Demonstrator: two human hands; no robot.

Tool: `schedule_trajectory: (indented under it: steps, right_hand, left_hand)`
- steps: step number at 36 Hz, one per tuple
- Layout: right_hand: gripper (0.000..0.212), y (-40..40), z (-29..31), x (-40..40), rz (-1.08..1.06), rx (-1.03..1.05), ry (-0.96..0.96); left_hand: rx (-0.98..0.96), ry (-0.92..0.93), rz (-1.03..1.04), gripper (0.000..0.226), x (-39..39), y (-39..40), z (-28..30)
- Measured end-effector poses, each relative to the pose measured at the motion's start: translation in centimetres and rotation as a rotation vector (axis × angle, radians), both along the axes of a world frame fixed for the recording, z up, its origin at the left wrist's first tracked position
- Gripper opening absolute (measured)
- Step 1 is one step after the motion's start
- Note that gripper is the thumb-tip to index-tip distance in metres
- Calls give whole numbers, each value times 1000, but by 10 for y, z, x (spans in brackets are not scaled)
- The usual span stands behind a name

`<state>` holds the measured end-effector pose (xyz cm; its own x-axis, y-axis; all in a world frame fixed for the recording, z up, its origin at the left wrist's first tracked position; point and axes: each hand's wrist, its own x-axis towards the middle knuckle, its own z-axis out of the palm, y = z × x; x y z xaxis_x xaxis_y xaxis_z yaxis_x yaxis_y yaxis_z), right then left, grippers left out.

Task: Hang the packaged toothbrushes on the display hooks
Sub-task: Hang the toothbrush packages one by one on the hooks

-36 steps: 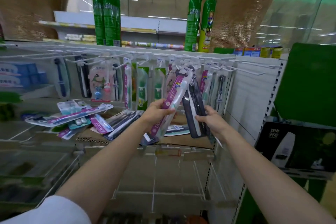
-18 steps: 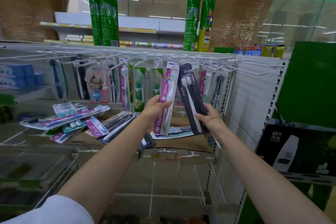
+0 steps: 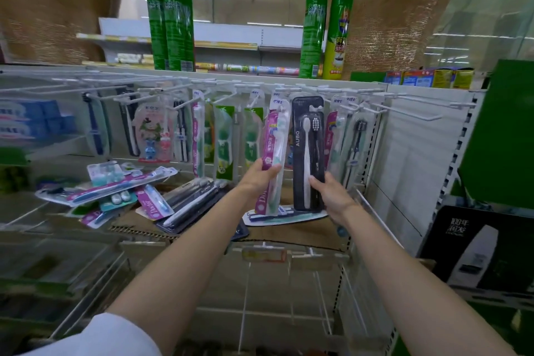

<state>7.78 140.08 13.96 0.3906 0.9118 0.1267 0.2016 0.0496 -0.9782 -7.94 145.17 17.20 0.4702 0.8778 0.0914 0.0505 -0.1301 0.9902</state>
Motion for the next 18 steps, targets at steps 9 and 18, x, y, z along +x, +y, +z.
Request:
schedule_trajectory:
  steps: [9, 18]
  right_hand:
    - [64, 22, 8, 6, -139, -436, -595]
    - [63, 23, 13, 13, -98, -421, -647]
  left_hand:
    - [142, 273, -24, 45, 6, 4, 5]
    - [157, 479, -21, 42, 8, 30, -15]
